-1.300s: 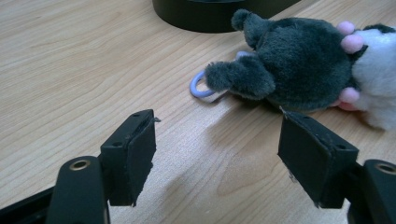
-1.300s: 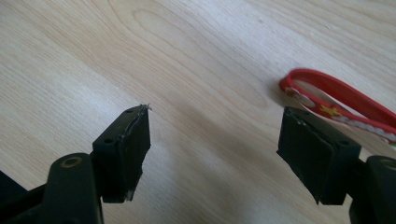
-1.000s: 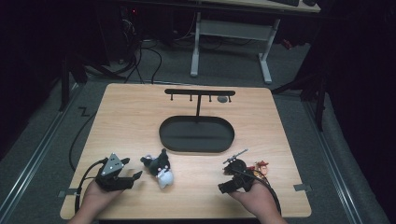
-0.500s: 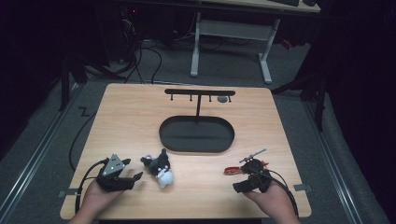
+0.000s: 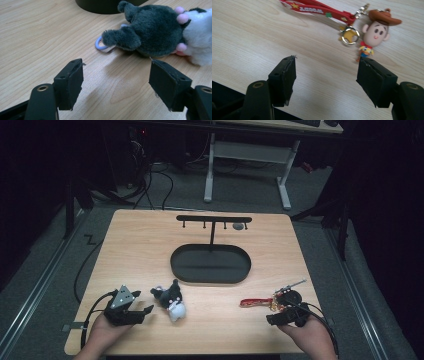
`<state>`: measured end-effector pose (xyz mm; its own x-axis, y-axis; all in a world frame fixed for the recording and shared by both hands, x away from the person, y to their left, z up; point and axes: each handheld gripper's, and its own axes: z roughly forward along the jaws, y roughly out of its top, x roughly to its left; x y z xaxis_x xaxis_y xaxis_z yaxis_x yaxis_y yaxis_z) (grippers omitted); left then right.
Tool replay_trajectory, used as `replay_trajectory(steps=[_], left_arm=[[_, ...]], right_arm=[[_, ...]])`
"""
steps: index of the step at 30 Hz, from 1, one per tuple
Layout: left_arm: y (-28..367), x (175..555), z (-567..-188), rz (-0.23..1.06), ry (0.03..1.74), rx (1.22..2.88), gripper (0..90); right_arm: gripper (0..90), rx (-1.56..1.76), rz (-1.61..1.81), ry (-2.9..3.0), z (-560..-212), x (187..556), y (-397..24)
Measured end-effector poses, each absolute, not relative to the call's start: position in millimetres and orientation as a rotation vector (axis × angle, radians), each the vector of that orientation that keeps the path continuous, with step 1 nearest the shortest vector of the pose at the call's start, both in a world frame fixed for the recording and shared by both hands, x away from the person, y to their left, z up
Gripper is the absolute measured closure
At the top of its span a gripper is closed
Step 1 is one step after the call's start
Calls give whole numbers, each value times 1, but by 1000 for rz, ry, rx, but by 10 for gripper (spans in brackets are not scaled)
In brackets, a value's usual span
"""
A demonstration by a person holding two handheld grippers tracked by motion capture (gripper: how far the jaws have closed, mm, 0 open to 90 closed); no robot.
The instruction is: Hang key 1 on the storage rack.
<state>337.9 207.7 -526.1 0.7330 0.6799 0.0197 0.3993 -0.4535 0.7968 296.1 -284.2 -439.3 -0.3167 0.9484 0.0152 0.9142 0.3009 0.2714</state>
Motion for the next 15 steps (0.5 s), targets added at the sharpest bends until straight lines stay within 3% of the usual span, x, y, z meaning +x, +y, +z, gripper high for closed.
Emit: replay_trajectory(steps=[15], left_arm=[[207,338,-527,426,811,2110,279]], right_arm=[[379,1823,305,2334,-444,307,-314]])
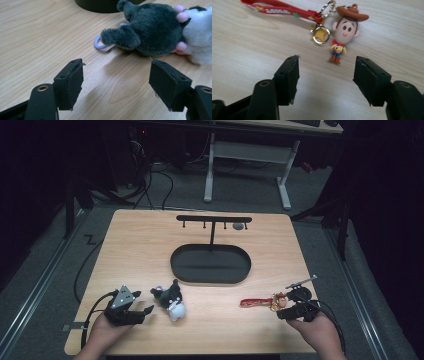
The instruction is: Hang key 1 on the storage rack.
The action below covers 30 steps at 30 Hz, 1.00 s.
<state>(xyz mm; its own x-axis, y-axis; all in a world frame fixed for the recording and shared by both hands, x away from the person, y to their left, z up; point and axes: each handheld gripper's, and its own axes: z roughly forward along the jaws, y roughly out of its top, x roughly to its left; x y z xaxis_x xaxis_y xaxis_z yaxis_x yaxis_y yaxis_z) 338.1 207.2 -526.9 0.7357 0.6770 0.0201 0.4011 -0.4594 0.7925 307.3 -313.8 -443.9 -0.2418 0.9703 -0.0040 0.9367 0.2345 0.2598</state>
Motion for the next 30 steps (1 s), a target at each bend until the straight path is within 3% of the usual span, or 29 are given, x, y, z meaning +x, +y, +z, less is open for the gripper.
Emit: replay_trajectory(steps=[7,30], left_arm=[[207,338,-527,427,809,2114,279],[207,337,-527,425,803,2114,279]], right_arm=[[453,1853,273,2286,-454,320,-318],[474,1864,198,2253,-482,342,-320]])
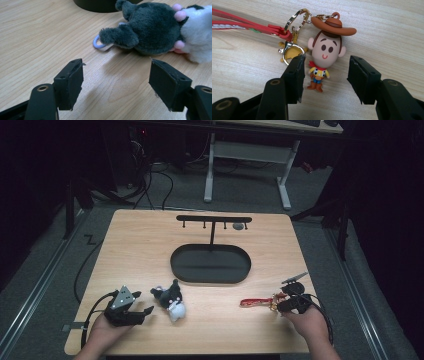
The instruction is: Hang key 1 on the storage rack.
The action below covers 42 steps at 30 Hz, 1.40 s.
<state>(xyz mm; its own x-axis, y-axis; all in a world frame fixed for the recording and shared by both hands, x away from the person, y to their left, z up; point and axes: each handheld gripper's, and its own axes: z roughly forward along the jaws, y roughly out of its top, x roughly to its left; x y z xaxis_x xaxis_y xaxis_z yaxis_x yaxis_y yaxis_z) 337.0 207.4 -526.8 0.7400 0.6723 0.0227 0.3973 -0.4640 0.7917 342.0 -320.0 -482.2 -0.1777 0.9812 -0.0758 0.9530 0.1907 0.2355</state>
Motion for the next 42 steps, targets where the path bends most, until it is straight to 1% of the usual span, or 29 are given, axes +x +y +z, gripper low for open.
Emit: replay_trajectory(steps=[11,18,21,26,36,42], left_arm=[[208,337,-527,420,800,2115,279],[208,337,-527,418,798,2117,279],[207,337,-527,417,798,2116,279],[207,337,-527,417,797,2114,279],[208,337,-527,415,797,2118,279],[207,337,-528,414,798,2117,280]], right_arm=[[476,1849,164,2250,-487,351,-317],[506,1873,176,2242,-490,353,-319],[538,1904,206,2249,-489,354,-321],[544,1939,233,2258,-490,356,-325],[562,1903,219,2280,-489,355,-324],[566,1873,215,2322,-478,353,-318]])
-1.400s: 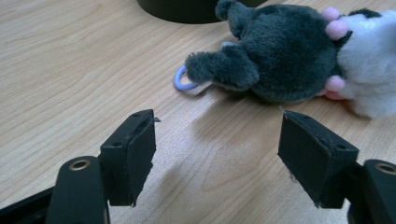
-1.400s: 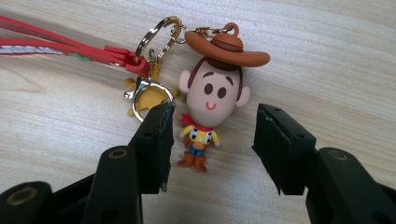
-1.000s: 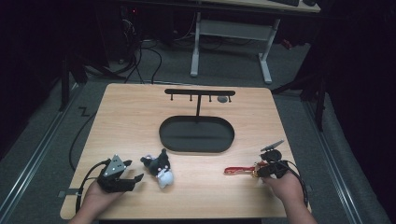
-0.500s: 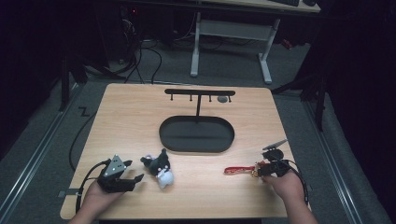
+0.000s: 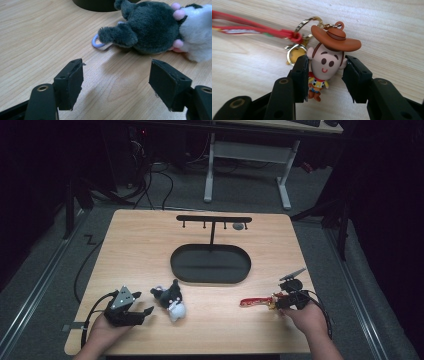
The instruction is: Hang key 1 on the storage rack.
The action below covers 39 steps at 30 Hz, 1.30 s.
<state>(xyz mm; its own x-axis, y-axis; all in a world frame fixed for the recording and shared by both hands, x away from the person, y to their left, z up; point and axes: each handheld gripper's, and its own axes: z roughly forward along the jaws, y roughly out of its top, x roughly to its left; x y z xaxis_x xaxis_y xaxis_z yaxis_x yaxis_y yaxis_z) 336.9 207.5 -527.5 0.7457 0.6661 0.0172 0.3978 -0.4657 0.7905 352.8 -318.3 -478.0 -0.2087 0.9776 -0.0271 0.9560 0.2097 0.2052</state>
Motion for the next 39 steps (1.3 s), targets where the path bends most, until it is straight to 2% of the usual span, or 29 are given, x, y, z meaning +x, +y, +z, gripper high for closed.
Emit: replay_trajectory(steps=[16,39], left_arm=[[206,337,-528,408,789,2120,279],[206,336,-527,405,786,2119,279]], right_arm=[[573,1800,274,2384,-424,342,-302],[574,1681,327,2420,-355,345,-273]])
